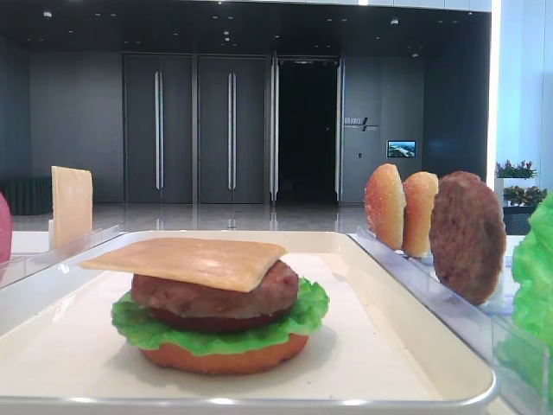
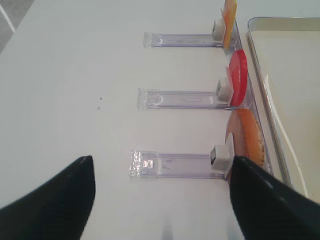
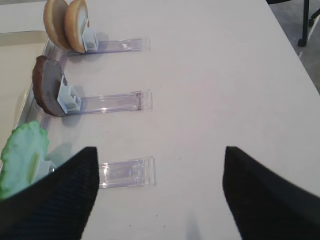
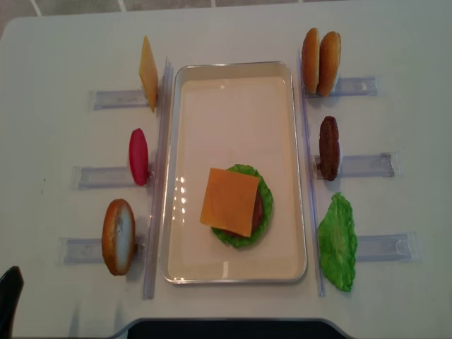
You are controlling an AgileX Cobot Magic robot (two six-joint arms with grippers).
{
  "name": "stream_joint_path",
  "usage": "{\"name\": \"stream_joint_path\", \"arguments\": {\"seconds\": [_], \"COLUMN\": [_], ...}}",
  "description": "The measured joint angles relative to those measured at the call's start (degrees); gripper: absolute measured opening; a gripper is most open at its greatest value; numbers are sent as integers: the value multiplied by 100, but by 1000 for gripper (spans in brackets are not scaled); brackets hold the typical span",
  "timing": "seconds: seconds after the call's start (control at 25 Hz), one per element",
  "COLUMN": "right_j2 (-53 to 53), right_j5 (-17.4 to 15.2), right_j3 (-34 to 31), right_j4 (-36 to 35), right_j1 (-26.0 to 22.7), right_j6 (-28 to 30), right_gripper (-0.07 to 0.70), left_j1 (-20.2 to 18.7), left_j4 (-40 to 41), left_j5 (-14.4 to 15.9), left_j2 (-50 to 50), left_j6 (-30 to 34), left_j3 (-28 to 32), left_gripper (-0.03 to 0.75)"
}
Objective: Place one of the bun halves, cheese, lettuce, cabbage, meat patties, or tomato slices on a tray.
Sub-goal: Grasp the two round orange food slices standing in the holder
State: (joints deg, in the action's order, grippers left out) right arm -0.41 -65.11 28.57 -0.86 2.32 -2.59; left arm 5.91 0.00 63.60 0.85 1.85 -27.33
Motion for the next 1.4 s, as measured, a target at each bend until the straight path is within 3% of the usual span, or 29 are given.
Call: {"name": "stream_joint_path", "arguments": {"seconds": [0.68,1.08,1.4], "right_j2": [347,3250,5899], "right_j5": [0,6,-122], "right_j3": [0,130,1480], "right_j4": [16,-24,-41], "right_j1": [0,0,0], "right_j6": [0,66,555], "right_gripper": [523,523,523], "left_j1": [0,0,0], "left_j4": [0,0,0], "left_j5": [0,0,0], "left_j2": [0,0,0], "left_j6": [0,0,0], "left_j3": [0,0,0], "left_gripper": [643,643,643]}}
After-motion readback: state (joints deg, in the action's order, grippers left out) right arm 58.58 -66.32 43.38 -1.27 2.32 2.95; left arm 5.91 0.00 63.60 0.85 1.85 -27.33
